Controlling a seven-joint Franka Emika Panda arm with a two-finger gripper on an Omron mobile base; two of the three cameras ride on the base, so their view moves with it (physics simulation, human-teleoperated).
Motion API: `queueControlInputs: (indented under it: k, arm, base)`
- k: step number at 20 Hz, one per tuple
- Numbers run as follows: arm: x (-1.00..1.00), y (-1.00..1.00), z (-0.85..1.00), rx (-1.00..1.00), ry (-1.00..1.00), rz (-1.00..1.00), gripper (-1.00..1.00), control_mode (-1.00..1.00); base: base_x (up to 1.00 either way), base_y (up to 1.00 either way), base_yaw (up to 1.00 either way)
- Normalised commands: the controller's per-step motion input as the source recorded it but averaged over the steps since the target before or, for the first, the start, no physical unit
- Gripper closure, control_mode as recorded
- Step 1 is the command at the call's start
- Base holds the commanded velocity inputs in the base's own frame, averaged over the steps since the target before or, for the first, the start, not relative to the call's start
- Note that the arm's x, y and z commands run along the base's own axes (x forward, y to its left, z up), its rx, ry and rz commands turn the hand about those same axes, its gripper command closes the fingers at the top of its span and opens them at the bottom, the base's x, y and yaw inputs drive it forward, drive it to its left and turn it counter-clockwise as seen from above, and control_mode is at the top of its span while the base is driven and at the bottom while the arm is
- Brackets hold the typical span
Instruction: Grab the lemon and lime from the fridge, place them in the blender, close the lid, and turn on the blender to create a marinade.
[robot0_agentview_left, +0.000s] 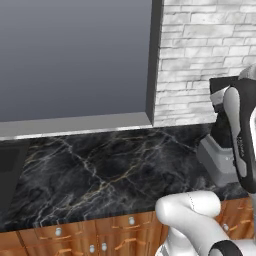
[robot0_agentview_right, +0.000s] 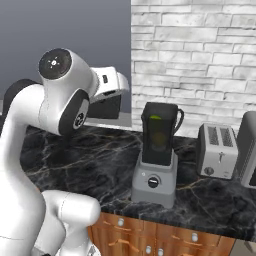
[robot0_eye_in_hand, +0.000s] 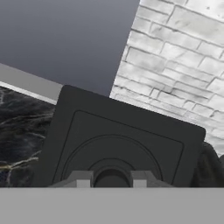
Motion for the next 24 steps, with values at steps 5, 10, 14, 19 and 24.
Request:
queueControlInputs:
  k: [5,10,14,19,24]
  arm:
    - [0.12,-0.66,0.00,0.00,0.17,-0.03,1.00,-1.00]
    - [0.29,-0.53,0.13,0.00,0.17,0.00,1.00,-1.00]
    - [0.33,-0.38,0.00,0.00,0.17,0.00,1.00,-1.00]
    - [0.33,-0.33,0.00,0.00,0.23,0.00,1.00,-1.00]
    - [0.21,-0.16,-0.22,0.00,0.18,0.00,1.00,-1.00]
  base:
    - [0.00,0.00,0.00]
    - [0.00,0.00,0.00]
    - [0.00,0.00,0.00]
    - [0.00,0.00,0.00]
    - [0.00,0.00,0.00]
